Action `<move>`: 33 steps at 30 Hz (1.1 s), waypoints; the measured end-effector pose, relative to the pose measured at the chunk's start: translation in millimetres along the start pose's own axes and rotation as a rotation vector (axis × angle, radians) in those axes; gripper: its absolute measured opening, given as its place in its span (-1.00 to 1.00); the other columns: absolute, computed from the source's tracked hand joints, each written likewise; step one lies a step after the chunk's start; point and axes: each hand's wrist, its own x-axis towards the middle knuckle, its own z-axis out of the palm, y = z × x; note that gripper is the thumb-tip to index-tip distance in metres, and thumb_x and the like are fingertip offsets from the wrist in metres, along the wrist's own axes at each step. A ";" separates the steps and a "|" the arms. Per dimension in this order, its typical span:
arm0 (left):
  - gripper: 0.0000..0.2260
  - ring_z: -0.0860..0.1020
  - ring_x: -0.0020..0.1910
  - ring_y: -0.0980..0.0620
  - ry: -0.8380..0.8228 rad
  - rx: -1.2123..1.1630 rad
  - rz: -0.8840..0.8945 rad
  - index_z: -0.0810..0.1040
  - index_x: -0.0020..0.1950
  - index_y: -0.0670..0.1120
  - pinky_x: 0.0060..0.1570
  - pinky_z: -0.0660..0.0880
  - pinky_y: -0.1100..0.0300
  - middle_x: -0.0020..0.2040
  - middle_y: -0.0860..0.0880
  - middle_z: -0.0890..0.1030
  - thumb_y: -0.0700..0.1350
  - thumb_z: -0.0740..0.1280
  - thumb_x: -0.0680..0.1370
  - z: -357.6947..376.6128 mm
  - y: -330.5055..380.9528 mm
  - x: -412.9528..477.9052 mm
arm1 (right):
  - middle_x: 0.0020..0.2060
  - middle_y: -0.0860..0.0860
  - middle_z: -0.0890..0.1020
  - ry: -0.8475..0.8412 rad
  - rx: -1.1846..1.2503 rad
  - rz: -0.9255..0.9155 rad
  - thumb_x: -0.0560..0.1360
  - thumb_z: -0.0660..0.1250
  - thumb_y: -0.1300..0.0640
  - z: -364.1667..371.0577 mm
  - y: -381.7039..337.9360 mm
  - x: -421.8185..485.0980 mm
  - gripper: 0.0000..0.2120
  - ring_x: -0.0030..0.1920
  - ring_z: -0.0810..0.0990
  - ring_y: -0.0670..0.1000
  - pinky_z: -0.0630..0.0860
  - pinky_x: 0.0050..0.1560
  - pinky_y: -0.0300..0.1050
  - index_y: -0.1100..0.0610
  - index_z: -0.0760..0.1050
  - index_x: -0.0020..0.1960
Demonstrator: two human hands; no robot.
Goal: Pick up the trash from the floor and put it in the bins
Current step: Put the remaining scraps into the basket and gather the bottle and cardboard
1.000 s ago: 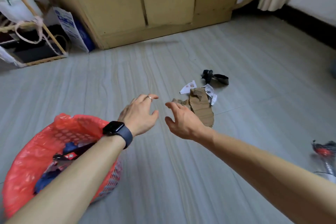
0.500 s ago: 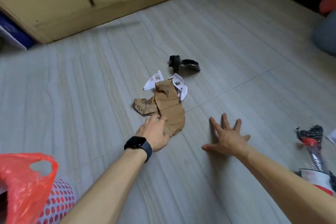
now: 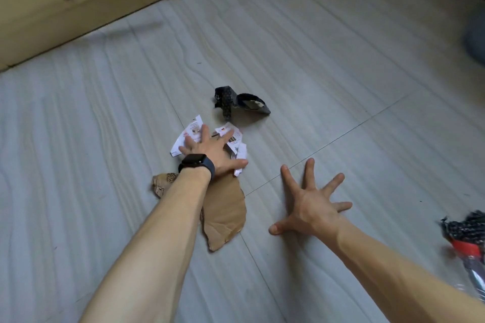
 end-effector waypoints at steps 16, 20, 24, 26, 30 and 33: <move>-0.41 0.16 0.47 -0.16 0.097 0.015 0.118 0.13 0.52 0.29 0.33 0.18 0.03 0.47 0.21 0.33 0.35 0.17 0.52 65.0 2.9 -87.8 | 0.50 0.24 0.22 0.662 -0.003 -0.433 0.48 0.33 -0.06 -85.3 -57.1 56.5 -0.37 0.47 0.14 0.37 0.17 0.48 0.22 -0.04 0.25 0.51; -0.42 0.19 0.43 -0.17 0.103 -0.001 0.139 0.15 0.51 0.28 0.30 0.21 0.07 0.45 0.18 0.36 0.33 0.19 0.52 63.5 3.8 -83.9 | 0.59 0.10 -0.11 0.578 -0.203 -0.477 0.52 0.25 0.05 -108.4 -97.3 106.5 -0.23 0.49 0.06 0.35 0.24 0.38 0.31 -0.22 -0.08 0.58; -0.39 0.14 0.46 -0.18 0.088 -0.032 0.129 0.13 0.54 0.26 0.34 0.19 0.07 0.47 0.18 0.33 0.33 0.20 0.52 66.7 -1.0 -82.4 | 0.54 0.06 0.21 0.486 -0.243 -0.469 0.55 0.16 0.17 -75.4 -72.4 123.5 -0.44 0.42 0.27 0.27 0.41 0.30 0.15 -0.03 0.22 0.54; -0.40 0.18 0.44 -0.18 0.073 0.001 0.136 0.15 0.53 0.25 0.32 0.20 0.07 0.45 0.16 0.37 0.33 0.20 0.53 68.2 -1.6 -82.3 | 0.48 0.13 0.37 0.568 -0.204 -0.473 0.50 0.13 0.24 -40.8 -50.9 108.3 -0.46 0.36 0.38 0.29 0.42 0.32 0.09 0.08 0.37 0.48; -0.59 0.45 0.26 -0.14 0.010 0.016 0.108 0.42 0.36 0.13 0.25 0.22 0.03 0.23 -0.01 0.58 0.19 0.28 0.54 54.7 6.8 -85.0 | 0.27 0.14 0.59 0.670 -0.235 -0.533 0.42 0.37 0.27 3.9 -11.3 68.0 -0.56 0.09 0.61 0.26 0.56 0.11 -0.04 0.08 0.57 0.29; -0.85 0.55 0.10 -0.09 0.074 0.078 0.142 0.55 0.07 0.01 0.17 0.24 0.02 0.02 -0.03 0.63 0.02 0.30 0.55 50.6 16.5 -101.4 | 0.08 -0.03 0.67 0.653 -0.222 -0.446 0.36 0.47 0.29 23.8 10.3 35.2 -0.60 -0.17 0.59 0.20 0.57 -0.26 -0.12 0.01 0.62 0.16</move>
